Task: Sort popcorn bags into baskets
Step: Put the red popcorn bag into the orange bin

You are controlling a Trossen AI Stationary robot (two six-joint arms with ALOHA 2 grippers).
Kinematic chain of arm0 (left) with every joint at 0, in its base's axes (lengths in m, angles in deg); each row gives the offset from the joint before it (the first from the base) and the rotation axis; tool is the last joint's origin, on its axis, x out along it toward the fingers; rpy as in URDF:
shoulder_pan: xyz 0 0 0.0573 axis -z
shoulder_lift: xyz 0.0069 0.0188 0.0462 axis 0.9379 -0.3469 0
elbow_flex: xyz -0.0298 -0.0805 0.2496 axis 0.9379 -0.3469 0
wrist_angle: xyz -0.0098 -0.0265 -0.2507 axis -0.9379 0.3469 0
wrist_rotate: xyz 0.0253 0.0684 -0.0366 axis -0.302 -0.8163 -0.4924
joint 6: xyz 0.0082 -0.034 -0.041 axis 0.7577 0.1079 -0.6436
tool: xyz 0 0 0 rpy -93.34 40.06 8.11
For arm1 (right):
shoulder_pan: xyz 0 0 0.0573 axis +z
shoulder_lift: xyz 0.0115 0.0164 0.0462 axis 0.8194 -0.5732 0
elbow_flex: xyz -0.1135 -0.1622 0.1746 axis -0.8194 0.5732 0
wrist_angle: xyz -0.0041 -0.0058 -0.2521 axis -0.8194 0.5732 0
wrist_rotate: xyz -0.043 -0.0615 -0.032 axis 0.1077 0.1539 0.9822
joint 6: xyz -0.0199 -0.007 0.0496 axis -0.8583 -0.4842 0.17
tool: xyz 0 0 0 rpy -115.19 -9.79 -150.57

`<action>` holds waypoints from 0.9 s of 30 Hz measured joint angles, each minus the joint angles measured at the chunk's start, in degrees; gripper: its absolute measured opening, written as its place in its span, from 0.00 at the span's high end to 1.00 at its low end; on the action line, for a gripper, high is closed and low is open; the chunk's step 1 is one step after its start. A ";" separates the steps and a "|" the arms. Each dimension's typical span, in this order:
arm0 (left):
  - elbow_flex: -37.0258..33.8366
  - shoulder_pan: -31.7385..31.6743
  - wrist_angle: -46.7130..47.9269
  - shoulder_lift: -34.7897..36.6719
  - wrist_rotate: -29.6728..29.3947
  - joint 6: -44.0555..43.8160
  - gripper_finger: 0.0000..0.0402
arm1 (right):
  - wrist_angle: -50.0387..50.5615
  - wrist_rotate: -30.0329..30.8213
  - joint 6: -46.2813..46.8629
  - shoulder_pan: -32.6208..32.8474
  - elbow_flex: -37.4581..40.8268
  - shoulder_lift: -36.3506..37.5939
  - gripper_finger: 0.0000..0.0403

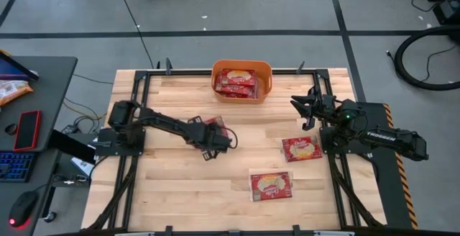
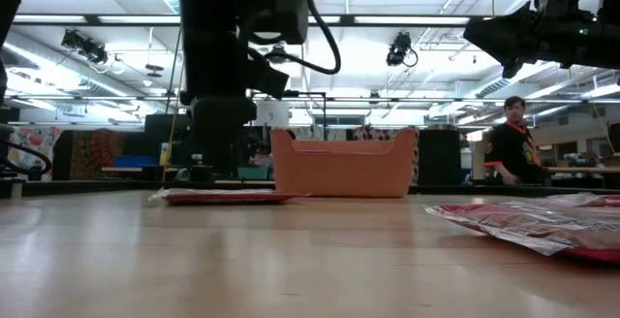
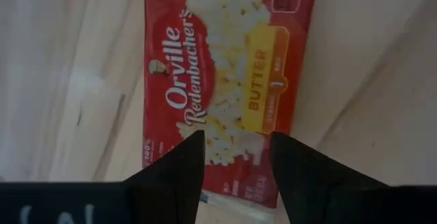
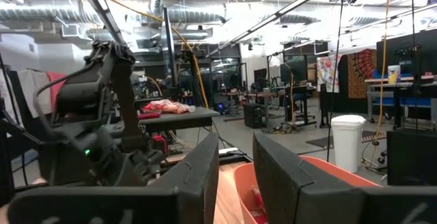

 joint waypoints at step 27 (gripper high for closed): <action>-8.63 4.47 -13.70 -1.54 -10.43 7.74 0.58 | -0.01 0.00 0.02 -0.01 0.00 0.01 0.76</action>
